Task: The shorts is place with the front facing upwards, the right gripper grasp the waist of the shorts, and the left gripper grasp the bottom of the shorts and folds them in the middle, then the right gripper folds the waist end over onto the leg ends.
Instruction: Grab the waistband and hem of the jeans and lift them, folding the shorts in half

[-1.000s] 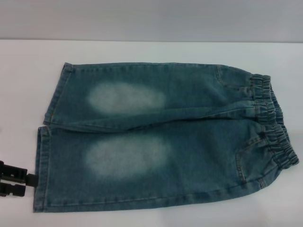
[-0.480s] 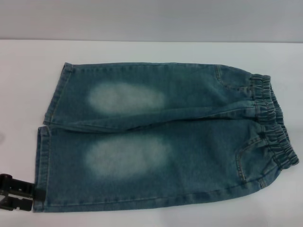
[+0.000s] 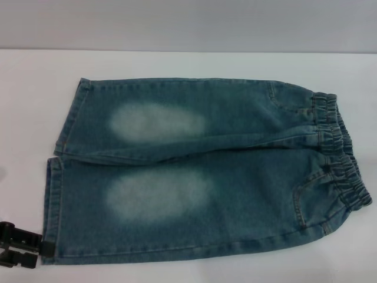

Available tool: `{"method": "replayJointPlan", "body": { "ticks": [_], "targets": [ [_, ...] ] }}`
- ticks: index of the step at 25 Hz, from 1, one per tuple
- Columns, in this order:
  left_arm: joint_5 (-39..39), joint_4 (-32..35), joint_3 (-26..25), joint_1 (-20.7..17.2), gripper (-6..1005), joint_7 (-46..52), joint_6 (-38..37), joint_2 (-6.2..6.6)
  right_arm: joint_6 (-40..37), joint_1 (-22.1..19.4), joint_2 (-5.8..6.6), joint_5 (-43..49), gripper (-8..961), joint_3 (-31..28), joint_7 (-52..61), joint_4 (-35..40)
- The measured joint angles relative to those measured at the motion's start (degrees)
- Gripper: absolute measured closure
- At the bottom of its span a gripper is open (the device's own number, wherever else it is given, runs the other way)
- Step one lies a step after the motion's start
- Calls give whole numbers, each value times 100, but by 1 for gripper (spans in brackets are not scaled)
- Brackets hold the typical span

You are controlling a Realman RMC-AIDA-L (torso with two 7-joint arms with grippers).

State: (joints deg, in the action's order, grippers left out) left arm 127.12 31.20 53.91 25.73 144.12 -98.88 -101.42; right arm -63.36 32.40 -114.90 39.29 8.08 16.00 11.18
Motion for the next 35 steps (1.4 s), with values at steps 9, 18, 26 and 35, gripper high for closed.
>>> {"method": "replayJointPlan", "body": {
  "ticks": [9,18,26,35],
  "targets": [
    [92,0,-8,-1,368,3,60,-1,0,-25,4,0,514,9,-1,-10],
    [95,0,-13,2,368,-43,80,-64,0,-36,4,0,514,26,-1,-11],
    [94,0,-13,22,369,-51,100,-105,-1,-59,-11,0,514,53,0,-28],
    [94,1,-13,131,369,-120,118,-203,-1,-89,-23,0,515,83,17,-28]
  ]
}}
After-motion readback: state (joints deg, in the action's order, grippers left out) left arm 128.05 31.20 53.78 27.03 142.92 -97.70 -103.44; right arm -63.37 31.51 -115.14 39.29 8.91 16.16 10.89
